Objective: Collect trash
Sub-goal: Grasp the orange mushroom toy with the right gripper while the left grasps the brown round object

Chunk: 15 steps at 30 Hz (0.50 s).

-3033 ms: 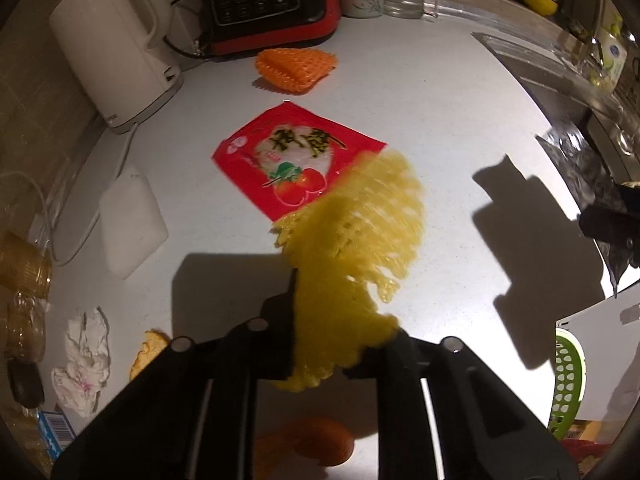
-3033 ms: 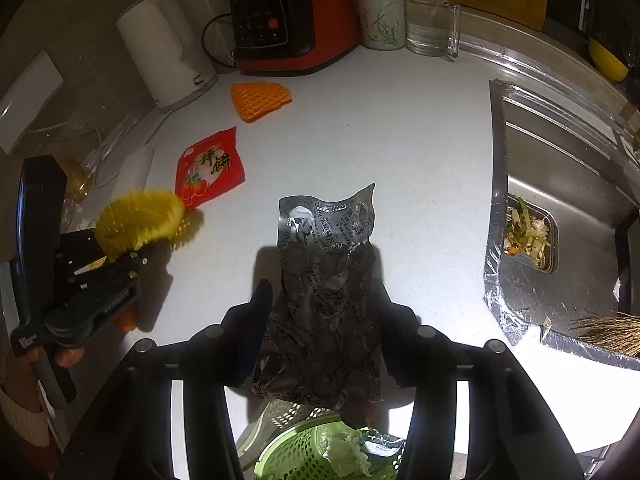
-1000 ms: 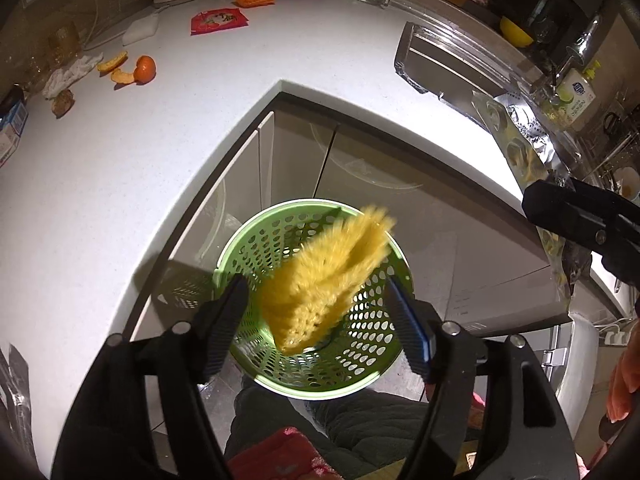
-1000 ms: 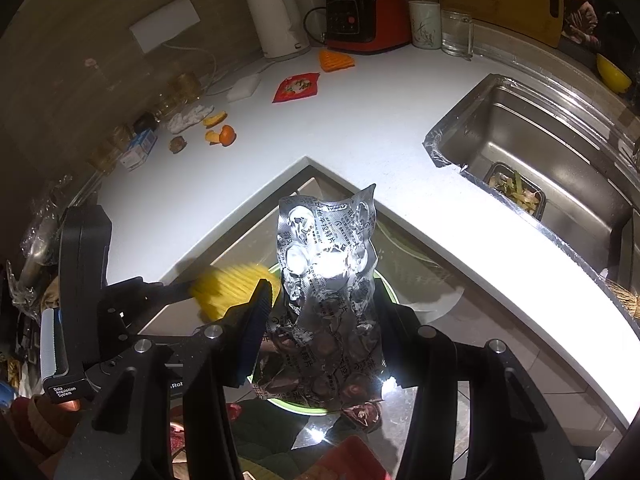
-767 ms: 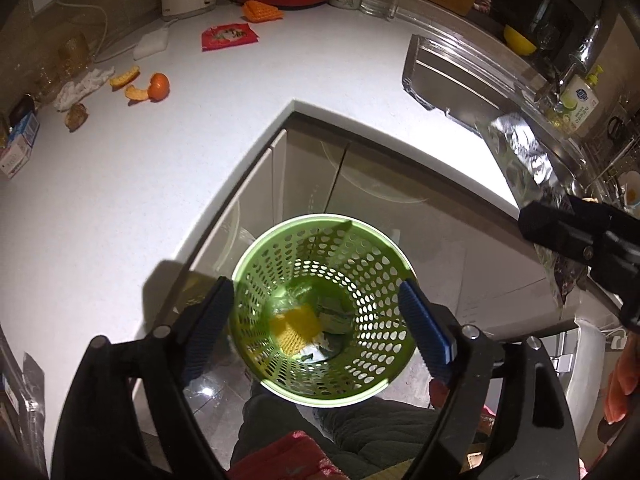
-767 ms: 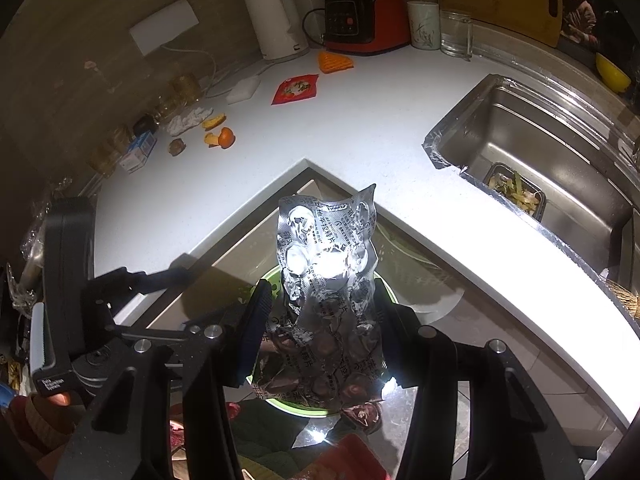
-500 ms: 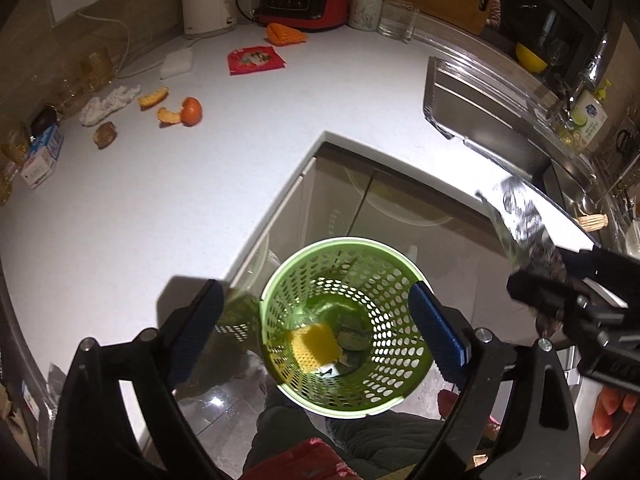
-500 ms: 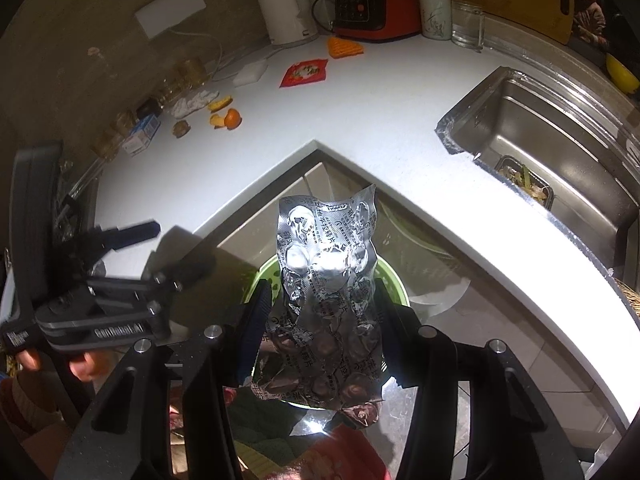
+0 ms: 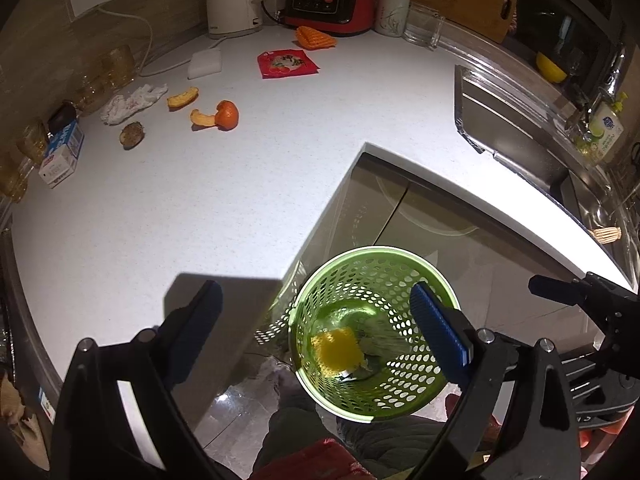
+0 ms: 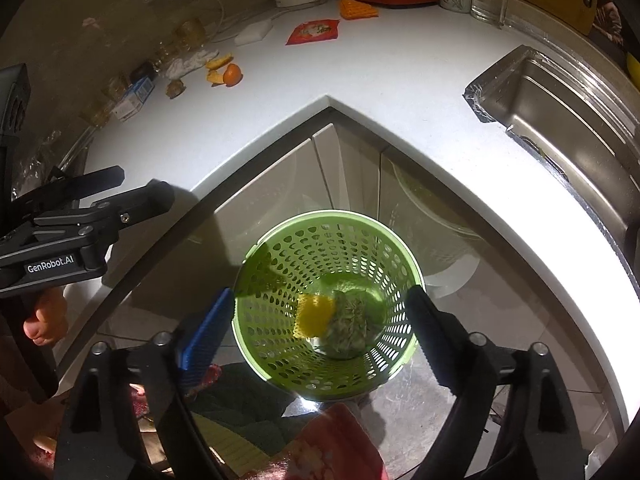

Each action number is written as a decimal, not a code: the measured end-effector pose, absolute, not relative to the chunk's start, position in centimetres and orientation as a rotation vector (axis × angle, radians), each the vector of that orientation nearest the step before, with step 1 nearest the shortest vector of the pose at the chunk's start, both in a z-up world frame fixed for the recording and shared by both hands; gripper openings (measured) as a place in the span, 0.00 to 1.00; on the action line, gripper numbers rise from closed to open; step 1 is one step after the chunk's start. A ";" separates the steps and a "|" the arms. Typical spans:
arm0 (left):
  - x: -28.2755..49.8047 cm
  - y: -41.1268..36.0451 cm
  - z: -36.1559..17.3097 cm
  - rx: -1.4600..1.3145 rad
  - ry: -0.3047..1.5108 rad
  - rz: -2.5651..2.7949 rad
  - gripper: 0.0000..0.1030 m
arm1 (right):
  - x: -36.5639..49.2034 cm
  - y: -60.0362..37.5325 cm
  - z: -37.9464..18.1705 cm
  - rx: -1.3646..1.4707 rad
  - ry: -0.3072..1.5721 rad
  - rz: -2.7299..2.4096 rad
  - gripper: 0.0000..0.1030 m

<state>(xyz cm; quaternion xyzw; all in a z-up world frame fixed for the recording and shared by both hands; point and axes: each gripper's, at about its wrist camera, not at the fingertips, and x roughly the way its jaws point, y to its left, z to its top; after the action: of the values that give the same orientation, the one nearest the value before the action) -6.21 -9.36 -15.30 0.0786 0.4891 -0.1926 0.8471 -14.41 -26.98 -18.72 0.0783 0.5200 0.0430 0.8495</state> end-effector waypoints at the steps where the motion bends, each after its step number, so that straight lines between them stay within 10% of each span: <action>1: -6.0 -9.2 -15.3 0.165 1.031 -0.402 0.88 | -14.3 -27.1 -18.6 0.168 1.092 0.088 0.86; 15: -2.6 -5.1 -13.5 0.114 0.999 -0.317 0.93 | -10.5 -27.3 -15.6 0.168 1.008 0.083 0.92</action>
<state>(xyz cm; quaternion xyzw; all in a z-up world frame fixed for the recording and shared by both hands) -2.64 -5.08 -13.54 0.0546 0.4766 -0.1512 0.8643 -10.53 -27.28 -15.64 0.0806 0.4823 0.0396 0.8714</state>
